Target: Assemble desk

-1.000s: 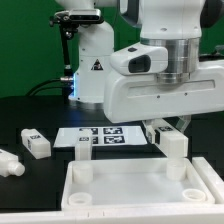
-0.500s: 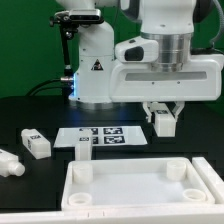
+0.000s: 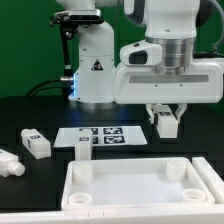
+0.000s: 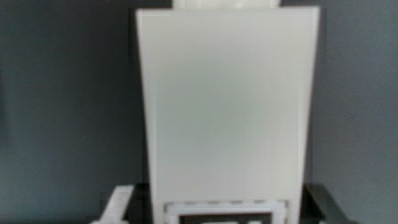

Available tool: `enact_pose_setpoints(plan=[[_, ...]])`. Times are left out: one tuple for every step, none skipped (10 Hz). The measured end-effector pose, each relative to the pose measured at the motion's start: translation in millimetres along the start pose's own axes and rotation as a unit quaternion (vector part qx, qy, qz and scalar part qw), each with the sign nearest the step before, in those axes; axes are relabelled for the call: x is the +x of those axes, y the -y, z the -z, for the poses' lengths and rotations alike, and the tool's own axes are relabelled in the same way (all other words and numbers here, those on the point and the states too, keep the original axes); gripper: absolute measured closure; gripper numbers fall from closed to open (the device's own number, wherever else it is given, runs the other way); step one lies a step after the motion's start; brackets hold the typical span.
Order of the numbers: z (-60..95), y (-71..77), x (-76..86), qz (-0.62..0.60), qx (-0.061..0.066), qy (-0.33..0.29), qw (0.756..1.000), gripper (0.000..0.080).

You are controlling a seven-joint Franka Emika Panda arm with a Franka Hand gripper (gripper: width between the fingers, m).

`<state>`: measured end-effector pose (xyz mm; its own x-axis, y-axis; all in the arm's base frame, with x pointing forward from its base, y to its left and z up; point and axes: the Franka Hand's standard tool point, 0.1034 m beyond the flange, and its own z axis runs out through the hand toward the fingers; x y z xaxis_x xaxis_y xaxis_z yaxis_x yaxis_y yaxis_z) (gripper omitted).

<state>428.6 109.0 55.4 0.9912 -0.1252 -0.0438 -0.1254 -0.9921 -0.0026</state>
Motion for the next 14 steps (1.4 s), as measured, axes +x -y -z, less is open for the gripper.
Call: enact_pose_setpoints(plan=[[-17.3, -2.1, -27.1, 0.004, -0.002, -0.004, 1.0, 0.0535], [-32.9, -1.6, -44.6, -0.002, -0.004, -0.003, 1.0, 0.0535], [-43.0, 1.8, -48.9, 0.003, -0.007, -0.002, 1.0, 0.0535], [-48.5, 2.8, -48.8, -0.001, -0.005, -0.007, 1.0, 0.0535], [-51.8, 5.1, -51.3, 0.0, -0.006, -0.006, 1.0, 0.0535], [-51.7, 5.3, -50.0, -0.004, -0.005, -0.007, 1.0, 0.0535], [-51.3, 4.1, -48.5, -0.006, -0.004, -0.007, 1.0, 0.0535], [-51.5, 4.2, -48.9, -0.008, -0.004, -0.007, 1.0, 0.0482], [-51.5, 4.2, -48.9, -0.009, -0.004, -0.007, 1.0, 0.0482], [-51.5, 4.2, -48.9, -0.009, -0.004, -0.006, 1.0, 0.0347], [-50.2, 4.2, -48.3, -0.009, -0.003, -0.006, 1.0, 0.0187], [-43.5, 2.9, -45.7, -0.003, -0.007, 0.014, 1.0, 0.0187], [-29.9, 3.9, -32.2, 0.0, -0.007, 0.029, 1.0, 0.0161], [-18.2, 5.2, -13.9, 0.002, -0.004, 0.034, 0.999, 0.0153]])
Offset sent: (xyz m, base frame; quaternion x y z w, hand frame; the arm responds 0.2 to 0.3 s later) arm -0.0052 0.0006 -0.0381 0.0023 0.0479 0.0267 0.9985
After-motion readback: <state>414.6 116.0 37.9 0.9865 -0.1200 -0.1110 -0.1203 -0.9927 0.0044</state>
